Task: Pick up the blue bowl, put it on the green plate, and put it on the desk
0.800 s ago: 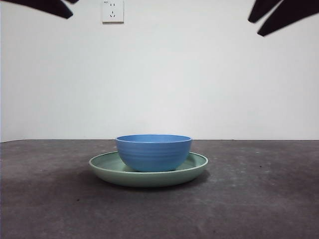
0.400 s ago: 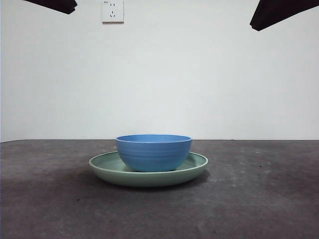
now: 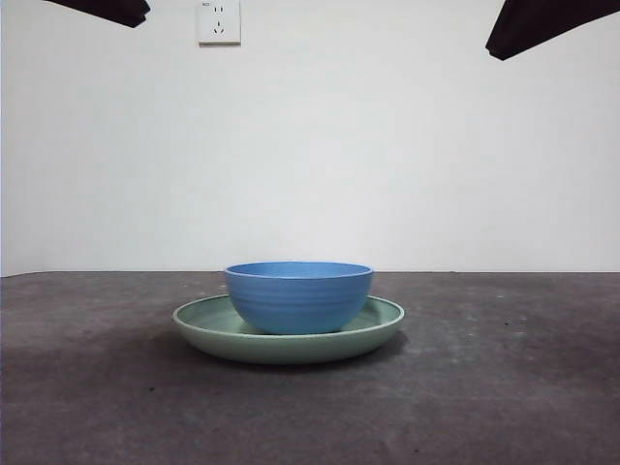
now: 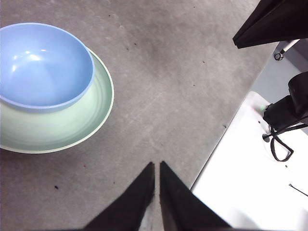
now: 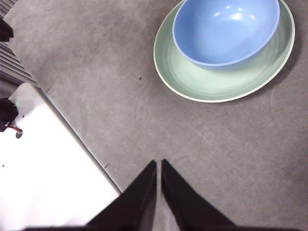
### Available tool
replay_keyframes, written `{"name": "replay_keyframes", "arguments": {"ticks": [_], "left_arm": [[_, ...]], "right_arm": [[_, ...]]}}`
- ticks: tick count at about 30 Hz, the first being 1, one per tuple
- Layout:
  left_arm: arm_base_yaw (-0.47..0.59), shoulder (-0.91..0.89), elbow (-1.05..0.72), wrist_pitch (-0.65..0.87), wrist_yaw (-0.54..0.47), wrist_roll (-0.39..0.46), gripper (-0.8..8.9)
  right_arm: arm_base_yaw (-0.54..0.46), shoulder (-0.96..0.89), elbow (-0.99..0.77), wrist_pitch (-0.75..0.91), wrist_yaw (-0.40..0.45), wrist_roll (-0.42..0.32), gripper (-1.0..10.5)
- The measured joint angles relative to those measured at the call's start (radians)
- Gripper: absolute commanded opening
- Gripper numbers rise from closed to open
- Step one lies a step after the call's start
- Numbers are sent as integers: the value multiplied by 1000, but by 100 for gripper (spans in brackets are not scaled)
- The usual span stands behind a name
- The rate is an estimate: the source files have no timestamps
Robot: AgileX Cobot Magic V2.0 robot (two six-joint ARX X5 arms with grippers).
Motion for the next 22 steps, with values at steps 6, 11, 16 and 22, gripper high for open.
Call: {"name": "replay_keyframes", "arguments": {"ticks": [6, 11, 16, 22], "left_arm": [[20, -40, -1, 9, -26, 40, 16], [149, -158, -3, 207, -192, 88, 16], [332, -289, -64, 452, -365, 111, 16], [487, -478, -278, 679, -451, 128, 16]], "right_arm": [[0, 0, 0, 0, 0, 0, 8], [0, 0, 0, 0, 0, 0, 8], [0, 0, 0, 0, 0, 0, 8], [0, 0, 0, 0, 0, 0, 8]]}}
